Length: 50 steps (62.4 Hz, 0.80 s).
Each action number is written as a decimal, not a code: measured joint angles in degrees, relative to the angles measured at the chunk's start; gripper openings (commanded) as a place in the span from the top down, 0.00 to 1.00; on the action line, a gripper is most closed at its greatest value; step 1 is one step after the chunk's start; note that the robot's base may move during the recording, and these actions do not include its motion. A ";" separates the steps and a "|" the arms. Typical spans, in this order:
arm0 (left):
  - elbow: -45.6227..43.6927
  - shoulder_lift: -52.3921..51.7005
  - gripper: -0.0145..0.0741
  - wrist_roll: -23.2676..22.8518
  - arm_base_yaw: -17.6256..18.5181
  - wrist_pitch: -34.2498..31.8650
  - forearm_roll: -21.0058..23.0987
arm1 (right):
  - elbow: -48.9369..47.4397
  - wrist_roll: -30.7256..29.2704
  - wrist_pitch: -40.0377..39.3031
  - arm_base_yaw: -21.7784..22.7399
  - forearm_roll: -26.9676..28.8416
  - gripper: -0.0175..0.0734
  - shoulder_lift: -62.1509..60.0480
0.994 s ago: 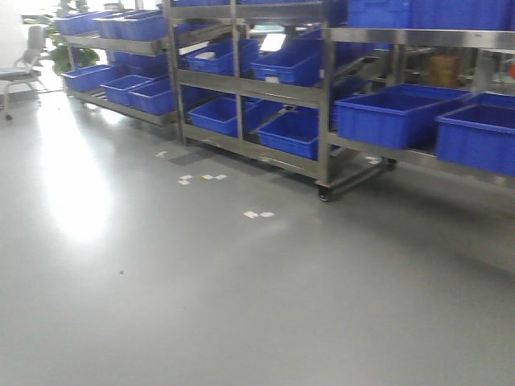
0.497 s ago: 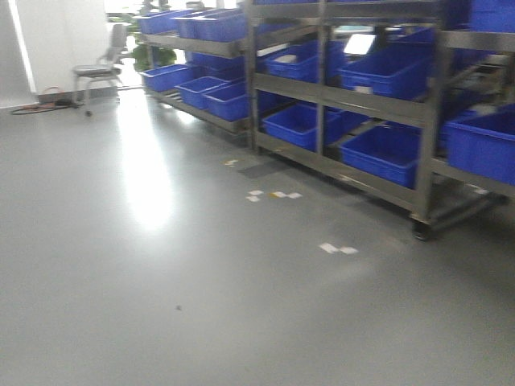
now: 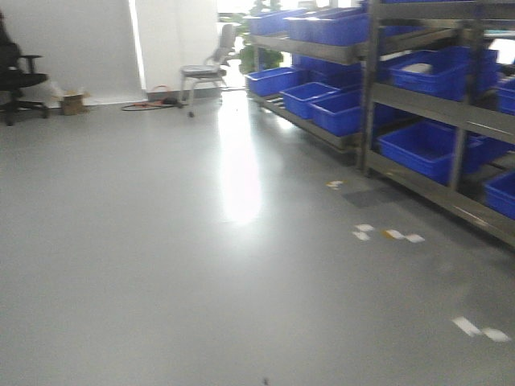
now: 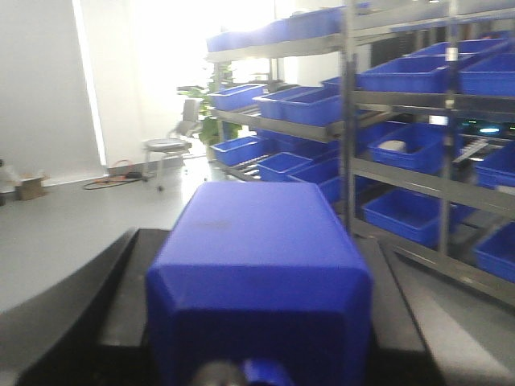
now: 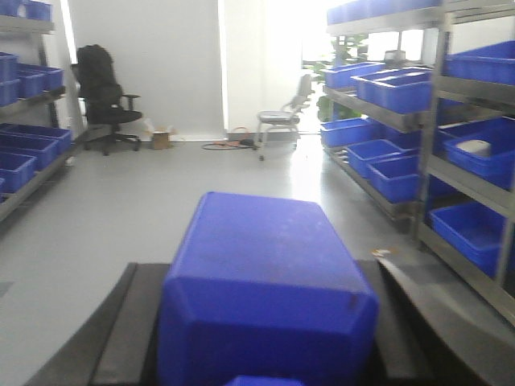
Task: Pick and sort blue part to right shelf
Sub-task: 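Drive the base up to the shelf with blue bins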
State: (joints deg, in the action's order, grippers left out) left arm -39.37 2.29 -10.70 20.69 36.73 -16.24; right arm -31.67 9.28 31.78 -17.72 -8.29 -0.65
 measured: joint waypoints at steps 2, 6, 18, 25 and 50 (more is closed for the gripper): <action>0.00 0.00 0.53 0.00 0.00 0.00 0.00 | 0.00 0.00 0.00 0.00 0.00 0.59 0.00; 0.00 0.00 0.53 0.00 0.00 0.00 0.00 | 0.00 0.00 0.00 0.00 0.00 0.59 0.00; 0.00 0.00 0.53 0.00 0.00 0.00 0.00 | 0.00 0.00 0.00 0.00 0.00 0.59 0.00; 0.00 0.00 0.53 0.00 0.00 0.00 0.00 | 0.00 0.00 0.00 0.00 0.00 0.59 0.00; 0.00 0.00 0.53 0.00 0.00 0.00 0.00 | 0.00 0.00 0.00 0.00 0.00 0.59 0.00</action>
State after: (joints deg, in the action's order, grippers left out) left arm -39.37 2.29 -10.70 20.69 36.73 -16.24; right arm -31.67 9.28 31.78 -17.72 -8.29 -0.65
